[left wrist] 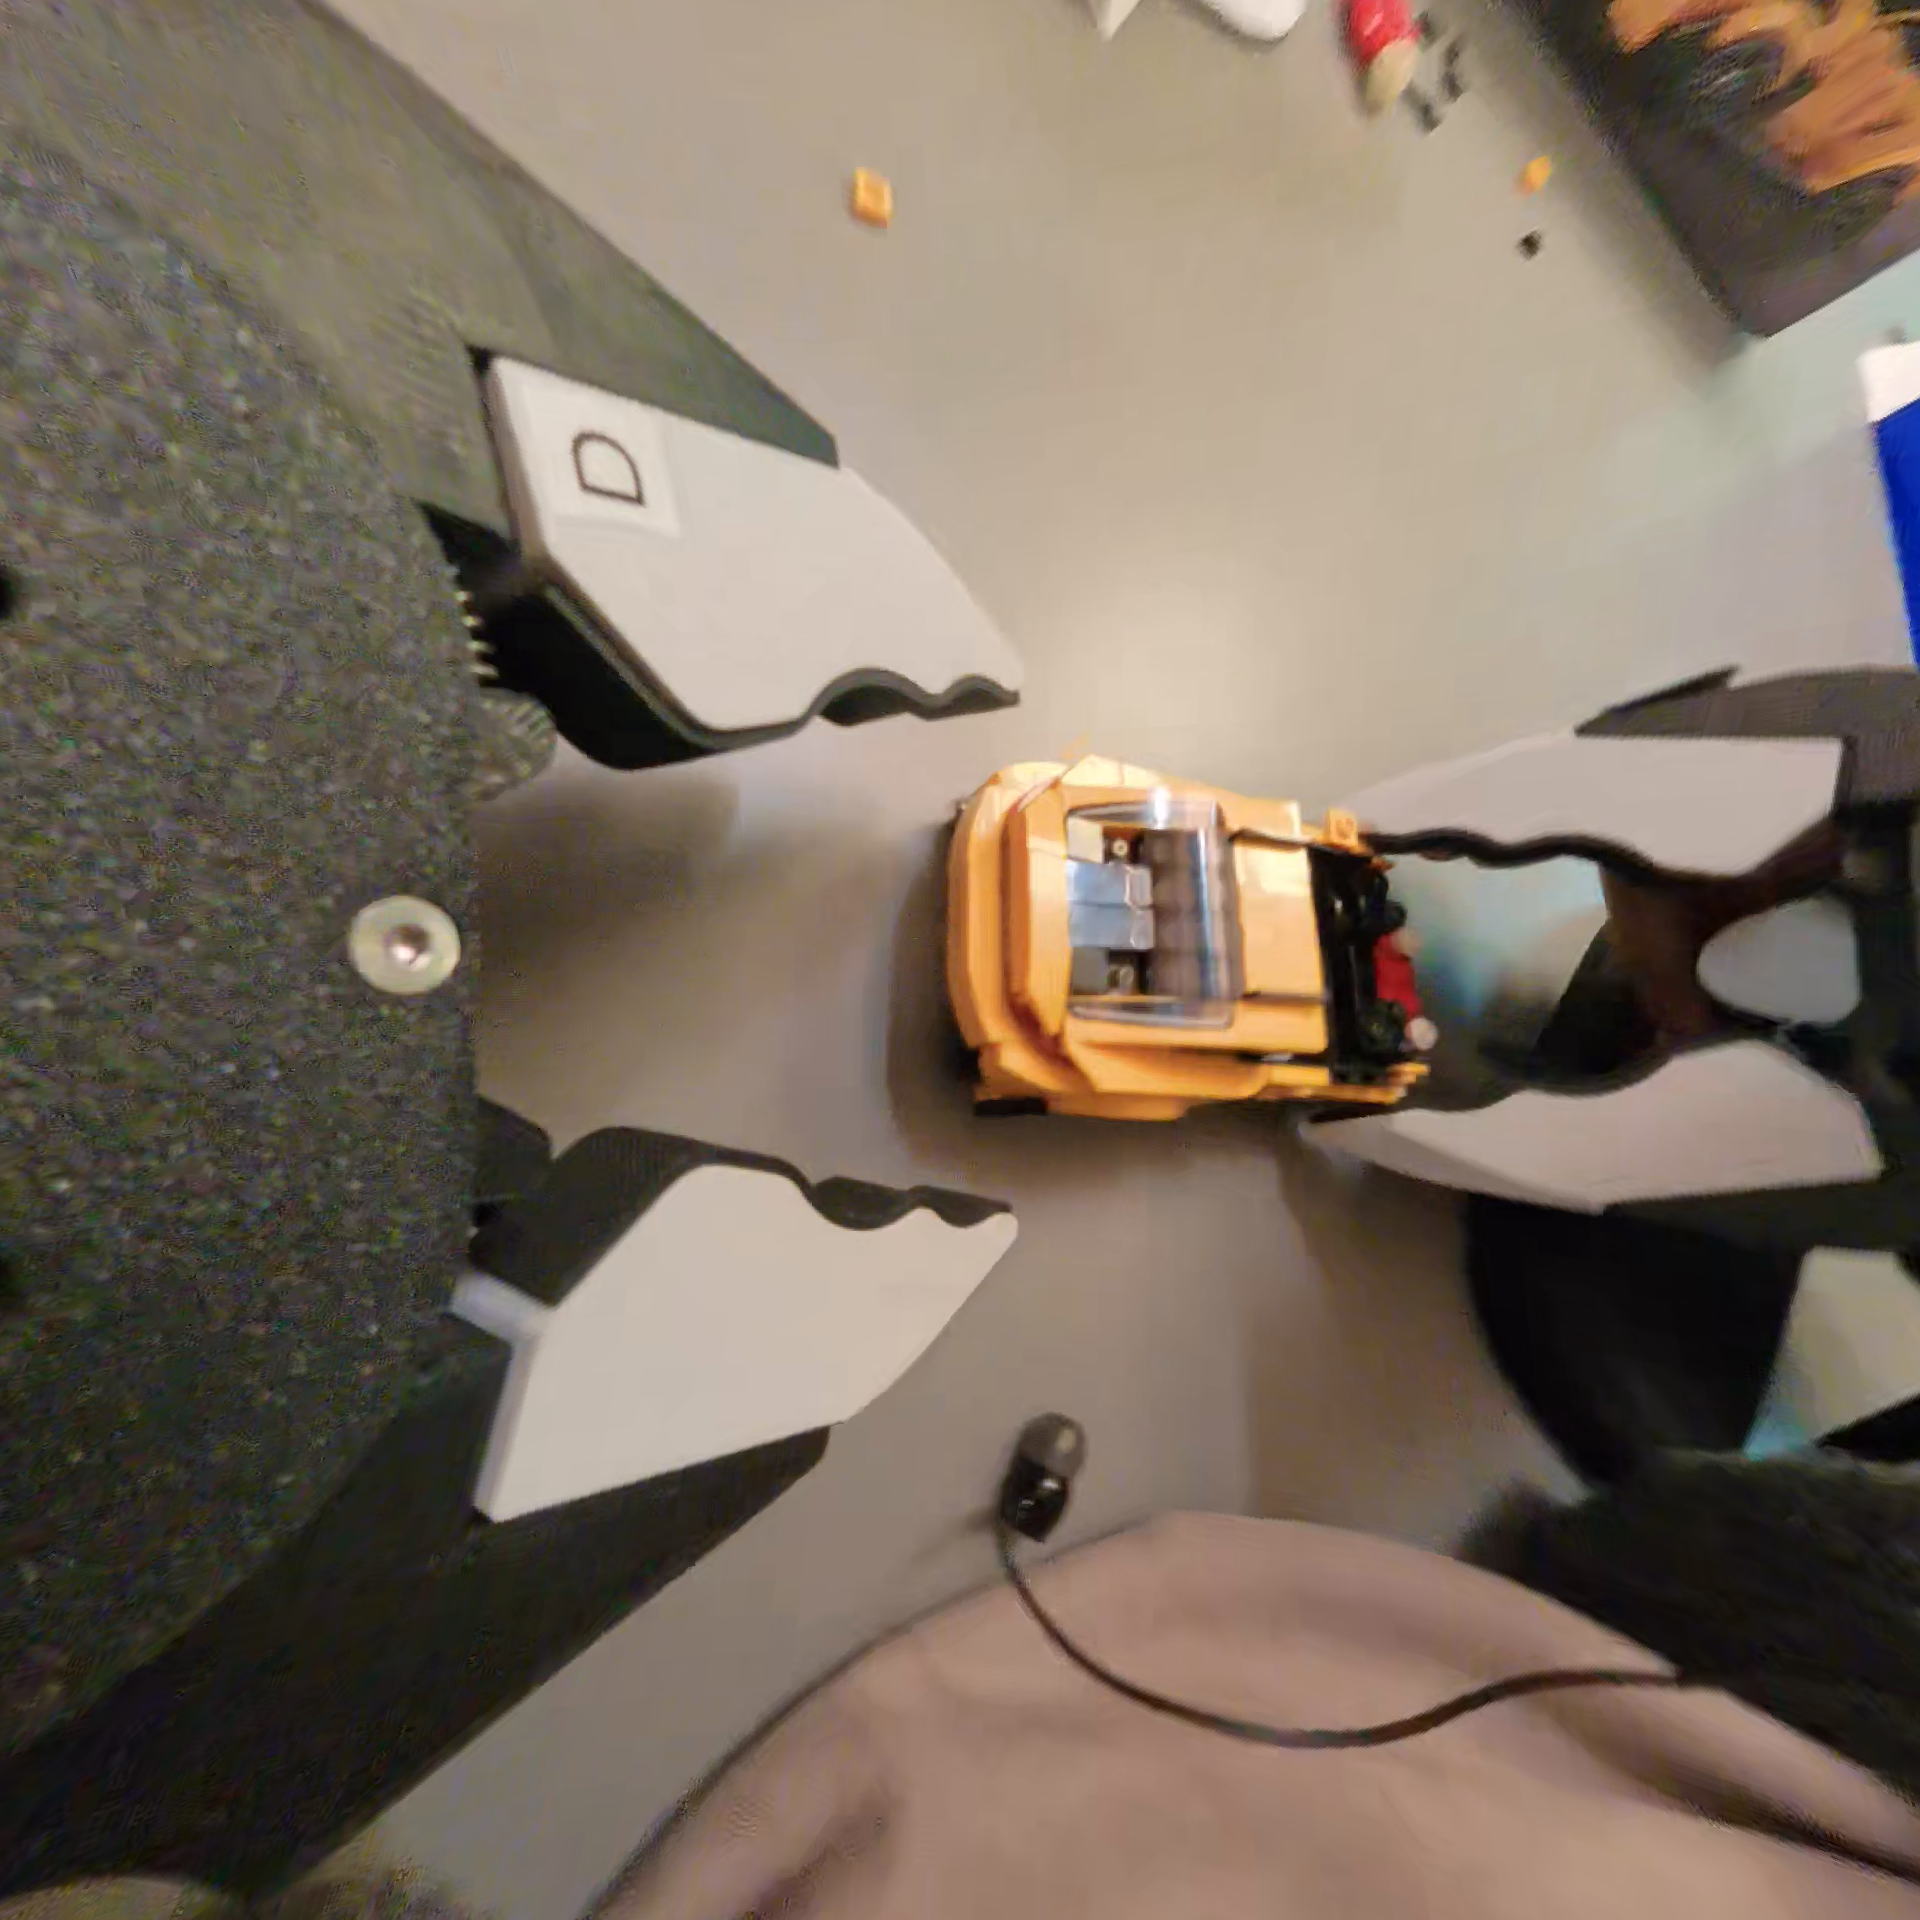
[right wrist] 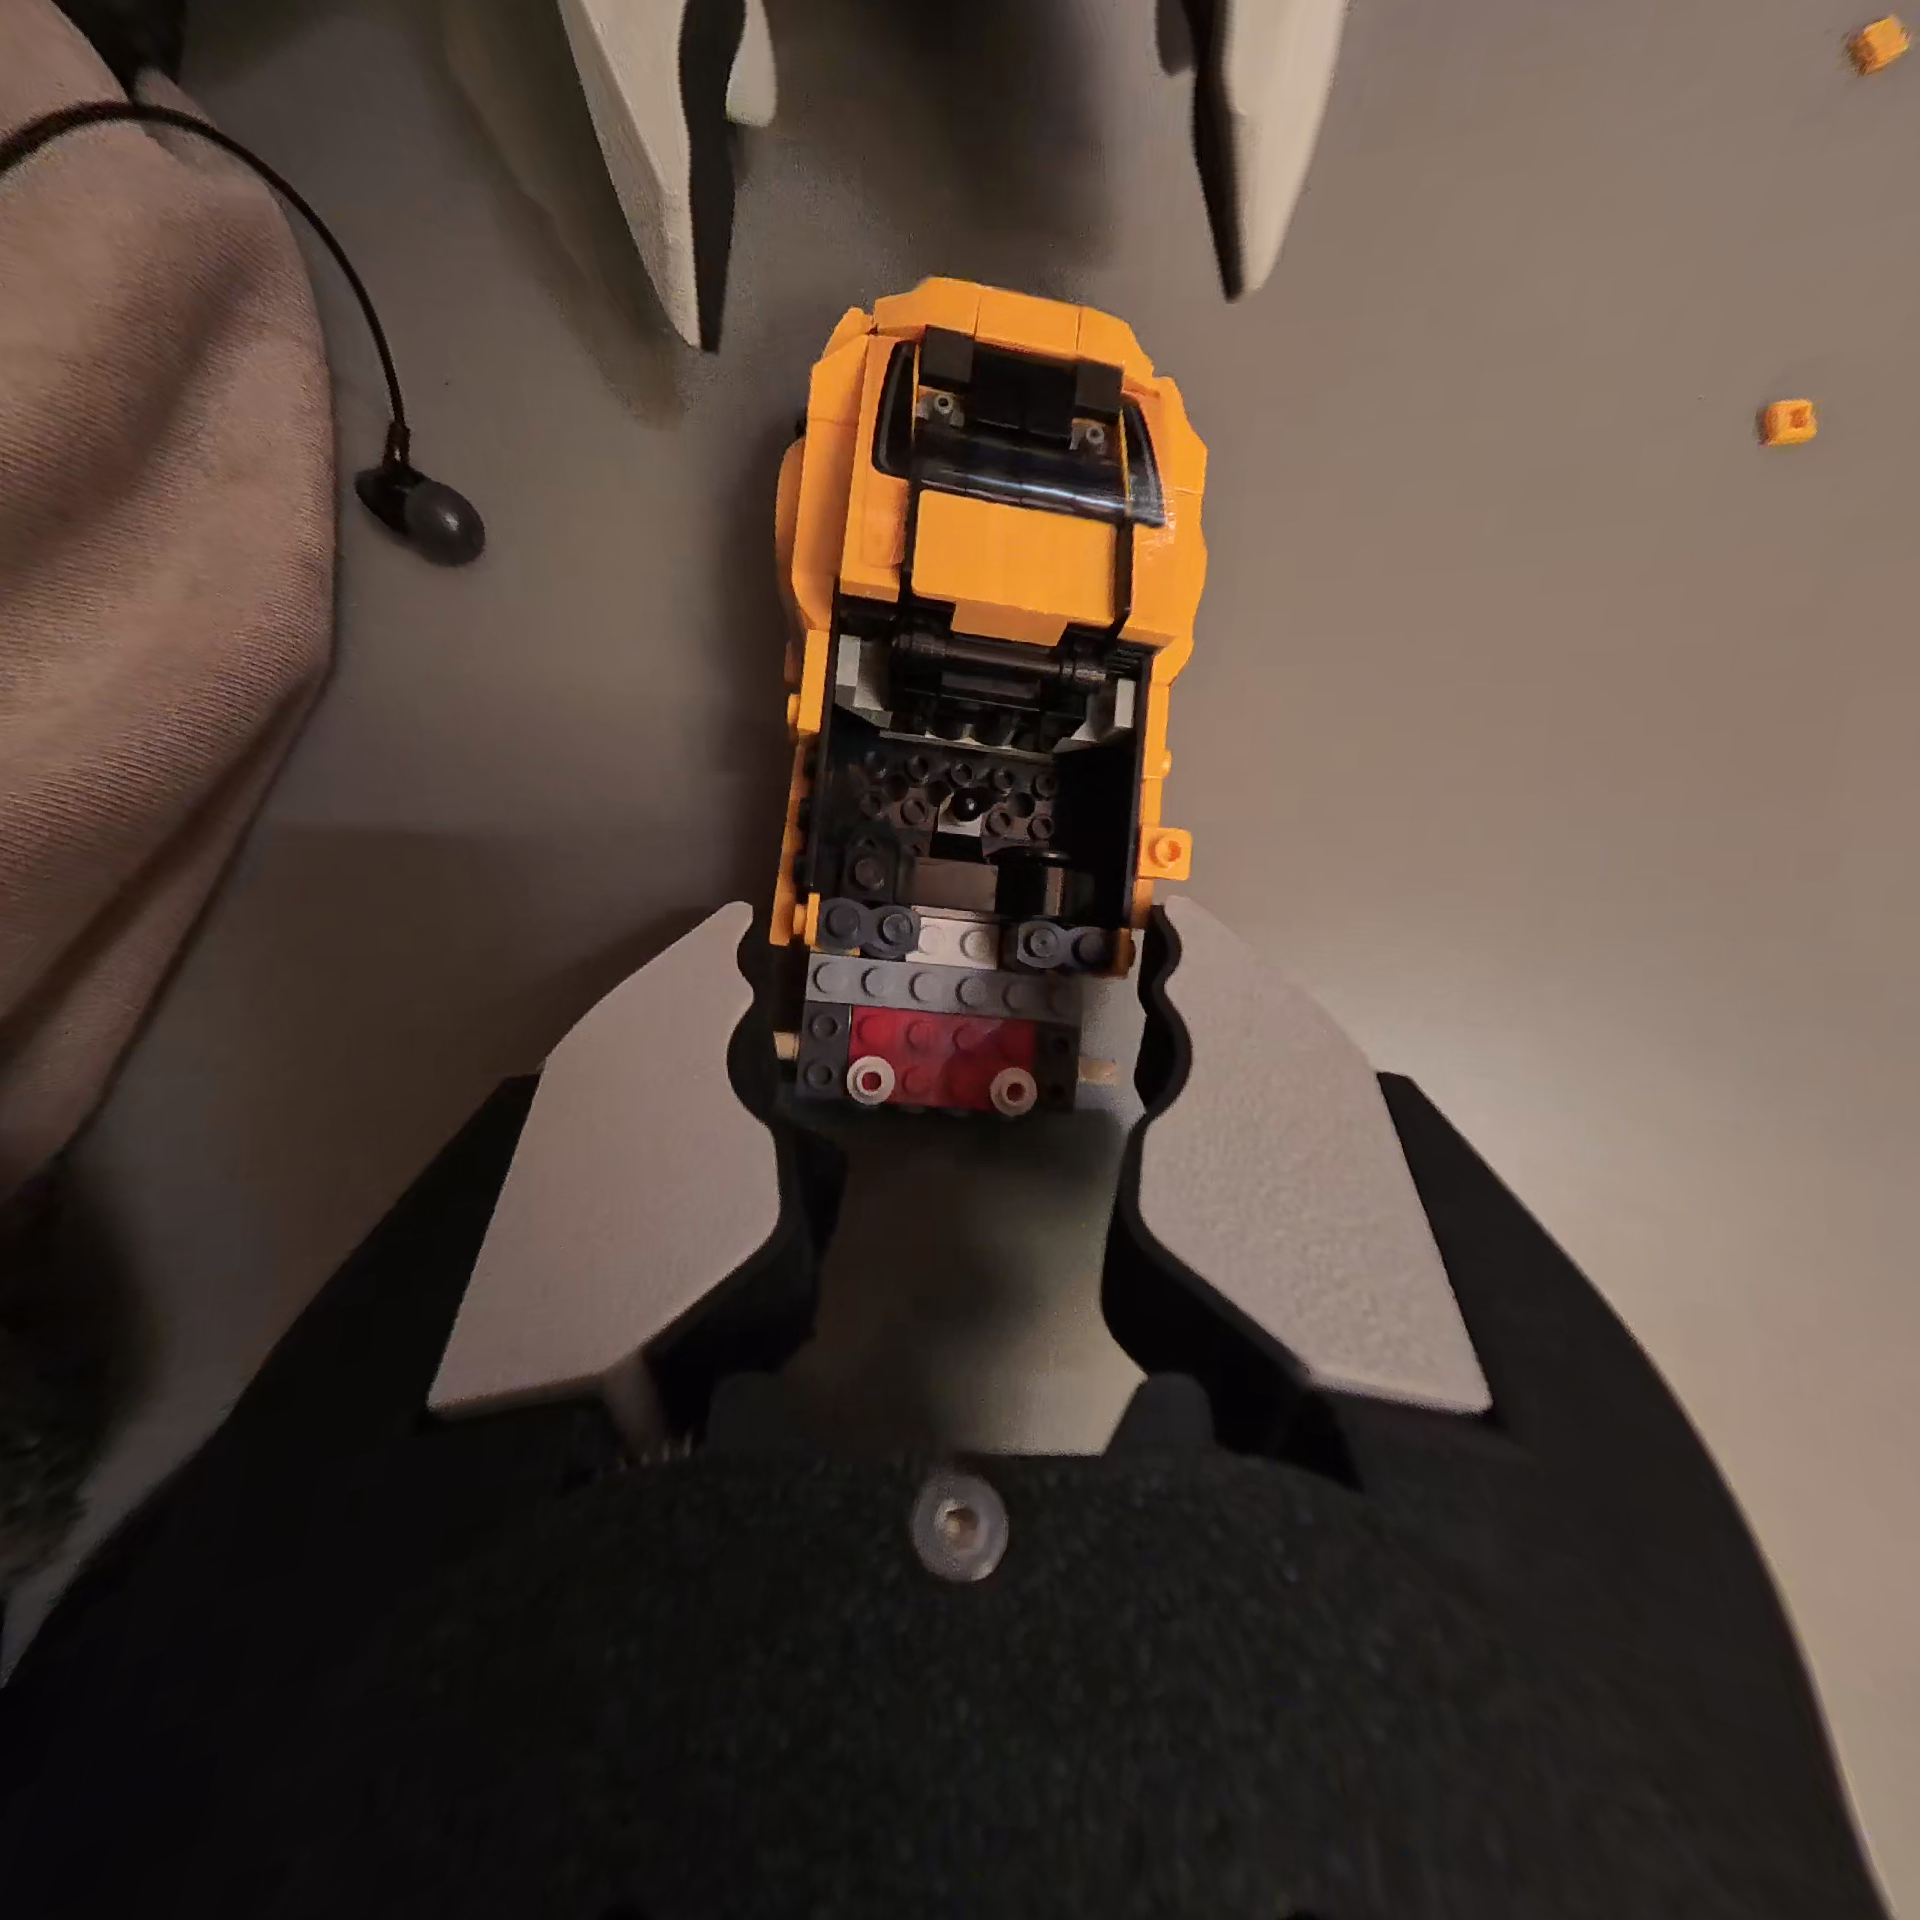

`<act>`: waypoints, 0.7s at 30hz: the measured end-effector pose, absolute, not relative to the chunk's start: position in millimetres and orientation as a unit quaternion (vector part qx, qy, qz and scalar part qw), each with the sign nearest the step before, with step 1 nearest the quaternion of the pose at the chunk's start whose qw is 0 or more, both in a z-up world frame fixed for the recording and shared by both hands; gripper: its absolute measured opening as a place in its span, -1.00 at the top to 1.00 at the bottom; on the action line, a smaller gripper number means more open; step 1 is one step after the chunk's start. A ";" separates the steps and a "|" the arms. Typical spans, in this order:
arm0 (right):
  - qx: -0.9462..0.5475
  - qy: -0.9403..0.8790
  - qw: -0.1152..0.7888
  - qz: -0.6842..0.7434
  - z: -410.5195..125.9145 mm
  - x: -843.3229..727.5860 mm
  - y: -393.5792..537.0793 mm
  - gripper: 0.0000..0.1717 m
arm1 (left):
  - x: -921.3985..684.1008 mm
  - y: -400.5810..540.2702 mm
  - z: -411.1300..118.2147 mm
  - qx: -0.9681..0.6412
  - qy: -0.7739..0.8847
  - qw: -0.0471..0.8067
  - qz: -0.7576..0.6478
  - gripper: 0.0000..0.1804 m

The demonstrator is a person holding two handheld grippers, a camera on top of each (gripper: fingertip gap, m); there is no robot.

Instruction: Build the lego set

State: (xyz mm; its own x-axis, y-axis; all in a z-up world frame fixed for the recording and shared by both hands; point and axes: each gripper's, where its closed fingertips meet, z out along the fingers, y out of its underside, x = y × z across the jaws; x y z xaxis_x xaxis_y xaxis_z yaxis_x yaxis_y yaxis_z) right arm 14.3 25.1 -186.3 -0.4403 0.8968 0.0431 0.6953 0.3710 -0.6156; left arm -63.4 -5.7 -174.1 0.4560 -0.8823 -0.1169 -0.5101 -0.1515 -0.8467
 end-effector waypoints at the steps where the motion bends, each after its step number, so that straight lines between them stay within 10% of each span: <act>1: -0.491 -0.808 0.194 0.261 -186.5 14.3 24.8 0.21 | -61.4 -1.6 -174.4 -0.740 0.463 0.434 -0.224 -0.01; 21: -0.486 -0.795 0.257 0.256 -183.1 22.6 25.7 0.19 | -39.2 14.8 -189.9 -0.730 0.513 0.416 -0.174 0.12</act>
